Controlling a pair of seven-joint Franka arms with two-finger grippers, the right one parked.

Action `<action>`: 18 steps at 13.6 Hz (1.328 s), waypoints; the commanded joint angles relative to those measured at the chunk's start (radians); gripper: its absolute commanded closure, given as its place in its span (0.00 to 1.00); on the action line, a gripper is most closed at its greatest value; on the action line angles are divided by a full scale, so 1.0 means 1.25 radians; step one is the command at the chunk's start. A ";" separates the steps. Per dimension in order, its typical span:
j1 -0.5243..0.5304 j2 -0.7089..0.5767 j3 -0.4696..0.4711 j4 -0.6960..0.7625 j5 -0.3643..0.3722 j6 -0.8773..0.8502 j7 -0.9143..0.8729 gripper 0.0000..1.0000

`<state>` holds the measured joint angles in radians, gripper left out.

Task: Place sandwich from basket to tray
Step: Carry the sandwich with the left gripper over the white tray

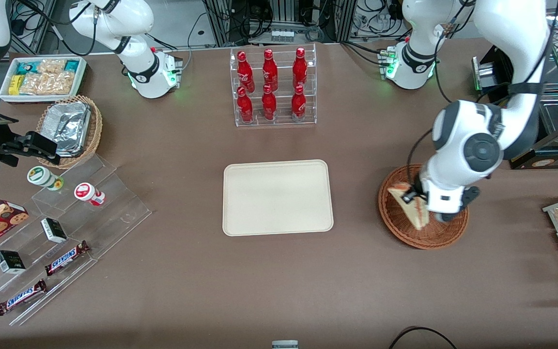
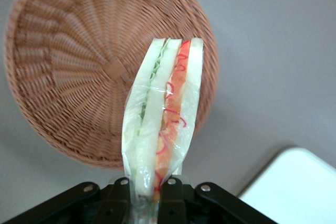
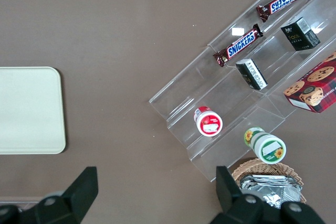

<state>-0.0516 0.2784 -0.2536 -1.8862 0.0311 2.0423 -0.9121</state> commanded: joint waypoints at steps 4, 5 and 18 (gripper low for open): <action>-0.146 0.142 -0.009 0.149 0.002 -0.030 0.013 1.00; -0.170 0.160 -0.009 0.170 0.003 -0.029 0.013 1.00; -0.435 0.394 -0.002 0.435 0.079 -0.018 -0.166 1.00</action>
<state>-0.5483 0.7149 -0.2703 -1.4249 0.0825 2.0388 -1.0560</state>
